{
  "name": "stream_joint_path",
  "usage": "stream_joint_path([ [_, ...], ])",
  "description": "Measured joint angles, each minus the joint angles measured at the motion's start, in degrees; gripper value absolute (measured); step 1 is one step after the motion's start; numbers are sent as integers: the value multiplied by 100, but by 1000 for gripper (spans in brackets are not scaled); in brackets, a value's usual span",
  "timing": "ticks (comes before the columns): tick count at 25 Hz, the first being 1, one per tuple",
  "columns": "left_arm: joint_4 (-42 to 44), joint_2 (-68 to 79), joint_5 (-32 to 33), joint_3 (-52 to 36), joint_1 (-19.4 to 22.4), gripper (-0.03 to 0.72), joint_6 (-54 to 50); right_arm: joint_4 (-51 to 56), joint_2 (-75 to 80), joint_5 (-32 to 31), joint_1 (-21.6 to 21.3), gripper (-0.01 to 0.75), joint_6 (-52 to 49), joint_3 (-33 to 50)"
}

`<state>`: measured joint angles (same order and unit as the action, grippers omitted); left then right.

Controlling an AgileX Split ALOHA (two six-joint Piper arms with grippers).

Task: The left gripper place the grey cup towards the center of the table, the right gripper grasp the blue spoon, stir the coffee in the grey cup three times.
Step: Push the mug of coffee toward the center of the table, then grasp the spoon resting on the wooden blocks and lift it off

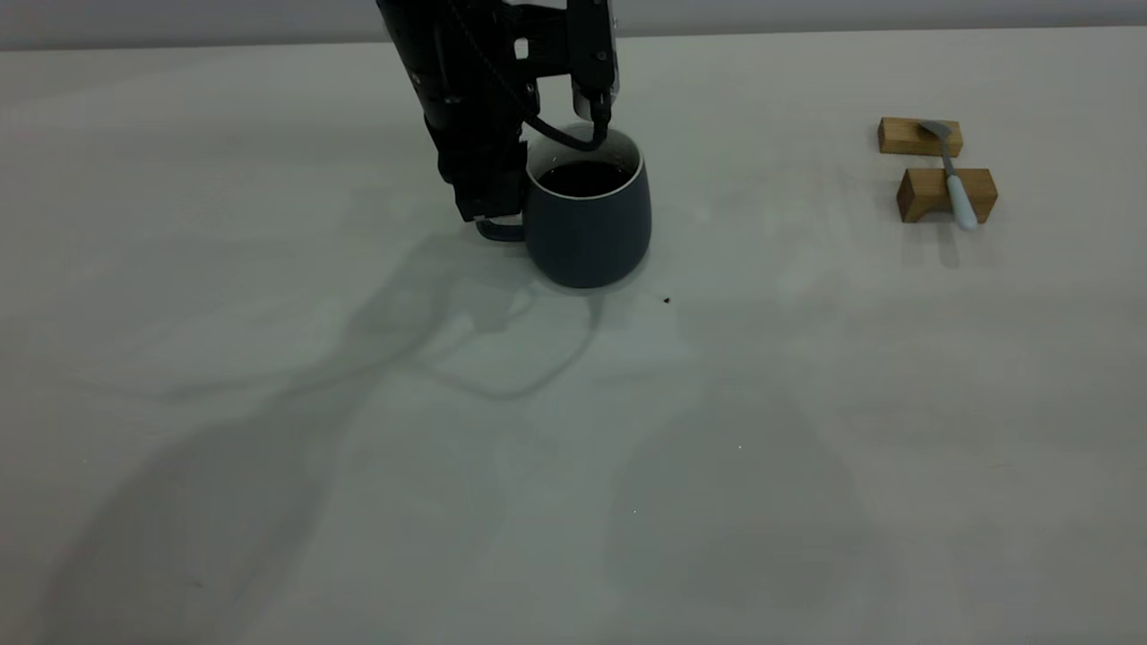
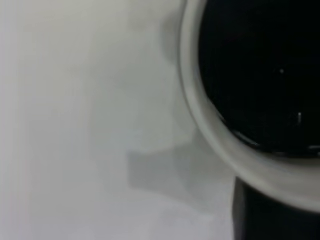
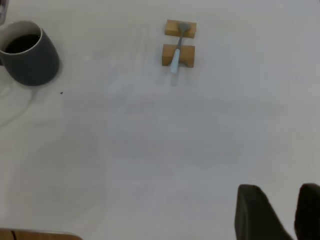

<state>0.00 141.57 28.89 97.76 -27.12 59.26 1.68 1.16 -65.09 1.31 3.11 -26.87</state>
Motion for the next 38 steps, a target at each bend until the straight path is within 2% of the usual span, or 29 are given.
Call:
stream_joint_path([
  [5, 0, -10, -1, 0, -28, 613, 0, 0, 0, 0, 0, 240, 0, 0],
  [7, 0, -115, 92, 0, -28, 667, -40, 0, 0, 0, 0, 240, 0, 0],
  [9, 0, -340, 220, 0, -28, 677, -217, 0, 0, 0, 0, 240, 0, 0],
  [13, 0, -997, 689, 0, -28, 634, -545, 0, 0, 0, 0, 240, 0, 0],
  [20, 0, -2170, 1794, 0, -28, 465, -1933, 0, 0, 0, 0, 240, 0, 0],
  [28, 457, -3135, 3686, 0, -28, 337, -3168, 0, 0, 0, 0, 240, 0, 0],
  [34, 614, -3721, 3803, -196, -18, 284, -4376, 0, 0, 2, 0, 240, 0, 0],
  [38, 755, -4312, 3803, -626, 1, 268, -4929, 0, 0, 2, 0, 240, 0, 0],
])
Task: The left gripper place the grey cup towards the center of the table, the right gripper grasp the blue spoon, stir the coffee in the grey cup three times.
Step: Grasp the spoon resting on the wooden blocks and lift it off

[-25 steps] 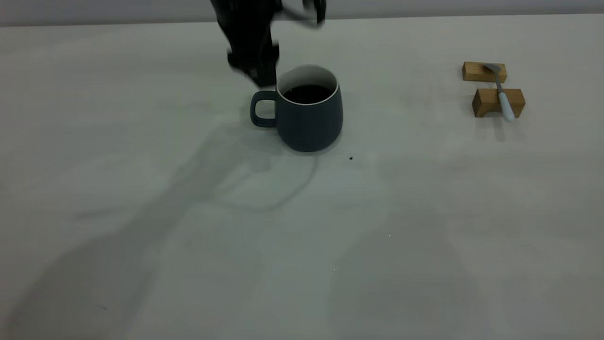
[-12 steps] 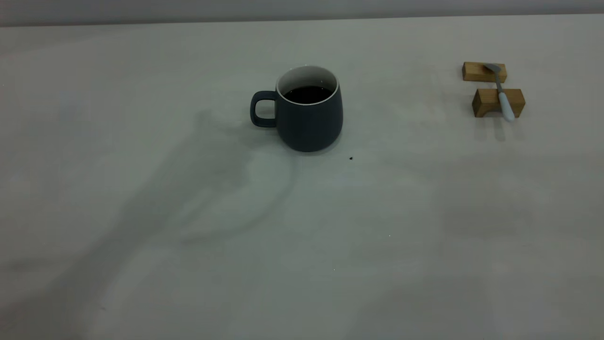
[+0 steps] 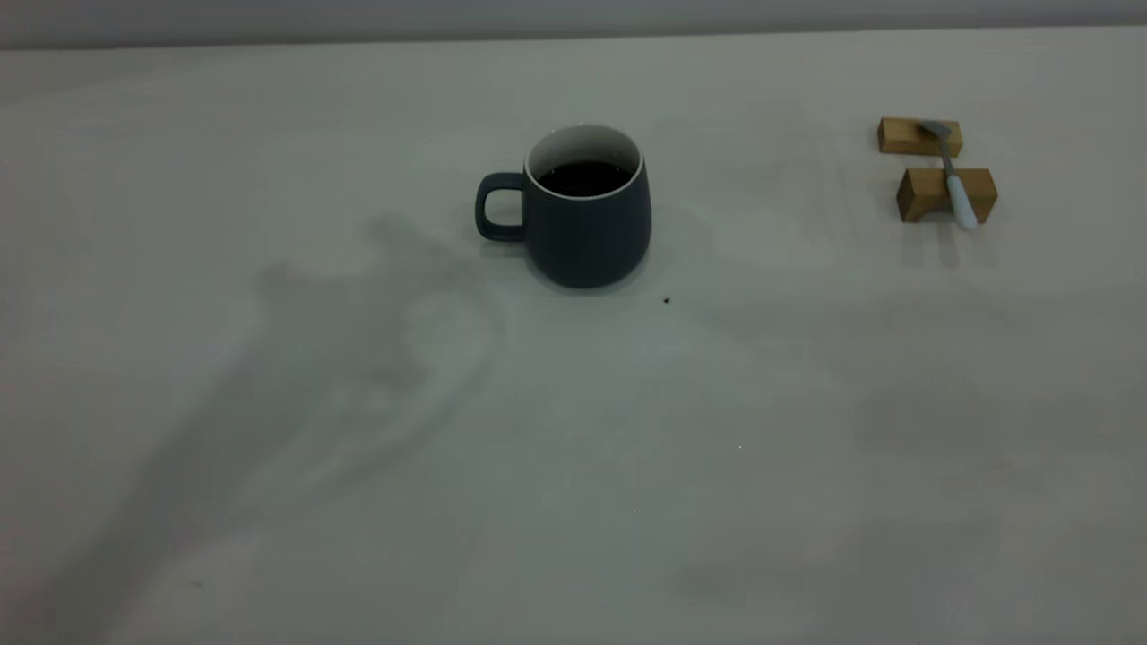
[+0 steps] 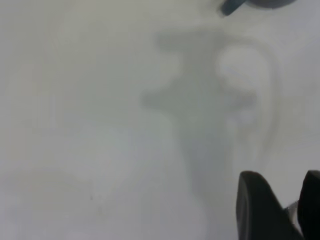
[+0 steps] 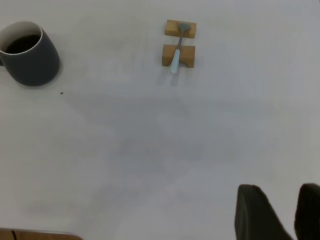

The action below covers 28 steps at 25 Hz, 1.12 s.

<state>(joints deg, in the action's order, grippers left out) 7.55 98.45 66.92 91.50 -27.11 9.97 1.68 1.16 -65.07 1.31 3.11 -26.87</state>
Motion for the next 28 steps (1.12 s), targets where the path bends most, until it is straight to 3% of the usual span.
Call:
stream_joint_path([
  [12, -98, -3257, 0, -3628, 125, 262, -1487, 0, 0, 0, 0, 240, 0, 0],
  [20, -344, -5733, -64, -5377, 1750, 262, -1571, 0, 0, 0, 0, 240, 0, 0],
  [28, -344, -7788, -345, -6167, 2618, 262, -1575, 0, 0, 0, 0, 240, 0, 0],
])
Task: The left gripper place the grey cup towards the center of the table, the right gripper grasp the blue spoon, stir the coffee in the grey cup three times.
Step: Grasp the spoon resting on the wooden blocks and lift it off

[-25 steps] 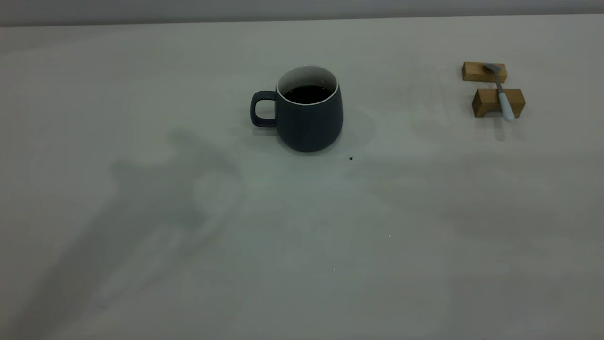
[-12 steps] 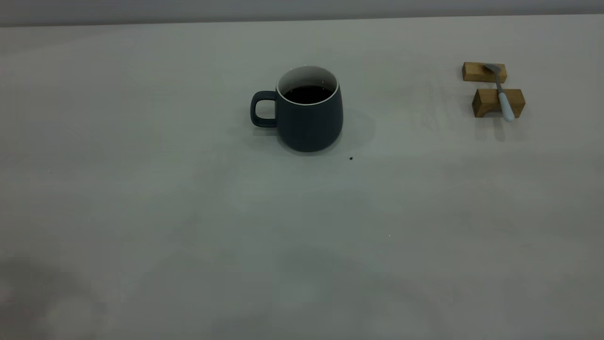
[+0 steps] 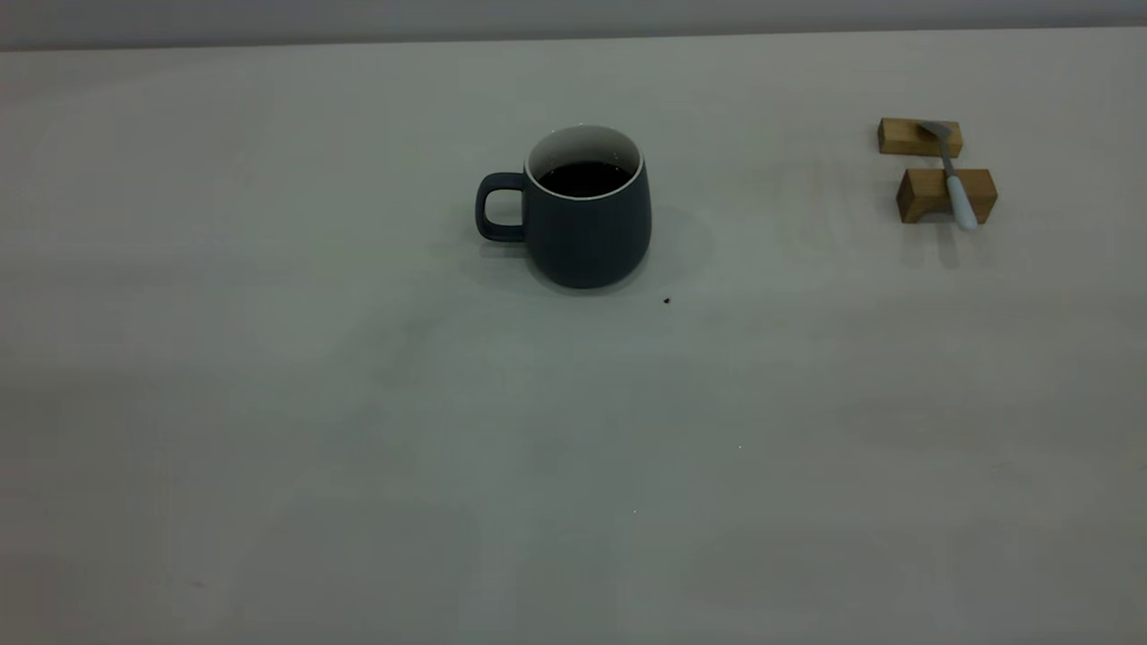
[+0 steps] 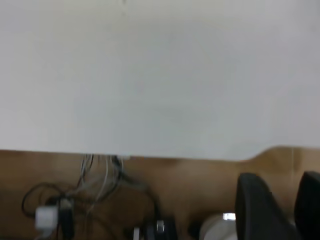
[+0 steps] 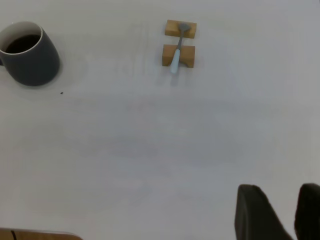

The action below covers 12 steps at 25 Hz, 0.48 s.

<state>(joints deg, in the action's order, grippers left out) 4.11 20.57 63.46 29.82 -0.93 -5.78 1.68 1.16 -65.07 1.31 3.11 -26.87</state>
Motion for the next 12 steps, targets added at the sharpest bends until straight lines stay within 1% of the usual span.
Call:
stream_joint_path([
  [7, 0, -1283, 12, -131, 55, 262, 5, 0, 0, 0, 0, 240, 0, 0],
  [12, -26, -1772, 97, -183, 55, 262, 71, 0, 0, 0, 0, 240, 0, 0],
])
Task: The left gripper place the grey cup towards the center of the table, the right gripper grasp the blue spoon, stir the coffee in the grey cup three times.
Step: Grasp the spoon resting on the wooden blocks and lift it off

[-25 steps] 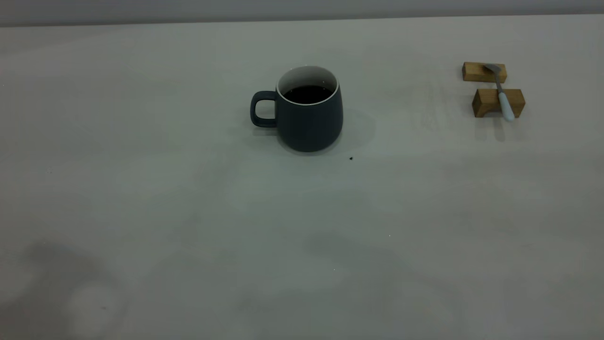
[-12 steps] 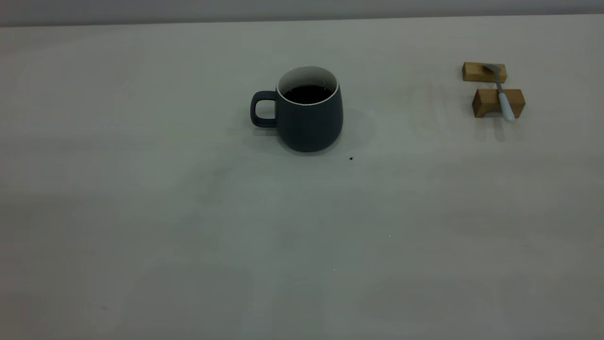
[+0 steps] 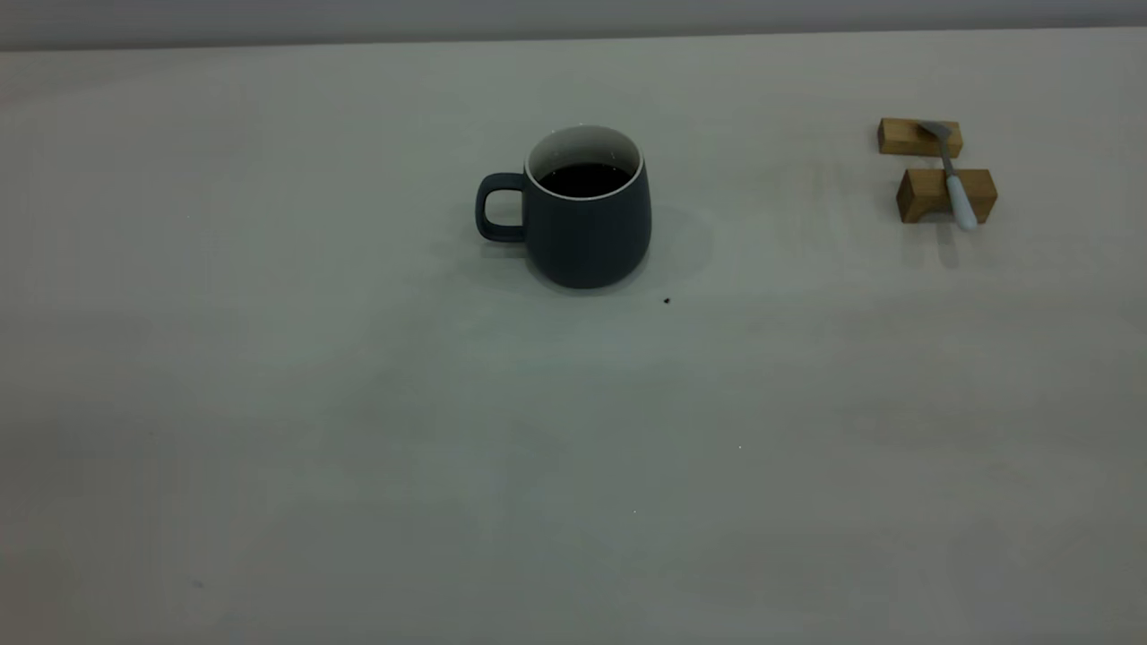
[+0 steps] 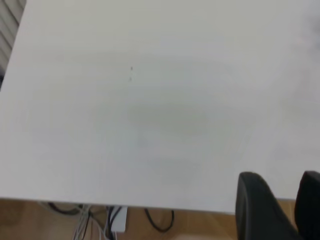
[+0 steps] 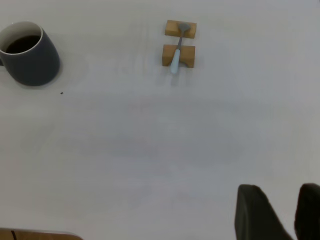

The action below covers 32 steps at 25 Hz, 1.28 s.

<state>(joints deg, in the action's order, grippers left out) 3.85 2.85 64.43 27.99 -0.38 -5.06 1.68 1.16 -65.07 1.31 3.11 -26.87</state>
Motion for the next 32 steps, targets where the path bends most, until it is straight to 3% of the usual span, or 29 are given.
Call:
stream_joint_path([
  [32, -211, -390, 30, -6, 0, 262, 458, 0, 0, 0, 0, 240, 0, 0],
])
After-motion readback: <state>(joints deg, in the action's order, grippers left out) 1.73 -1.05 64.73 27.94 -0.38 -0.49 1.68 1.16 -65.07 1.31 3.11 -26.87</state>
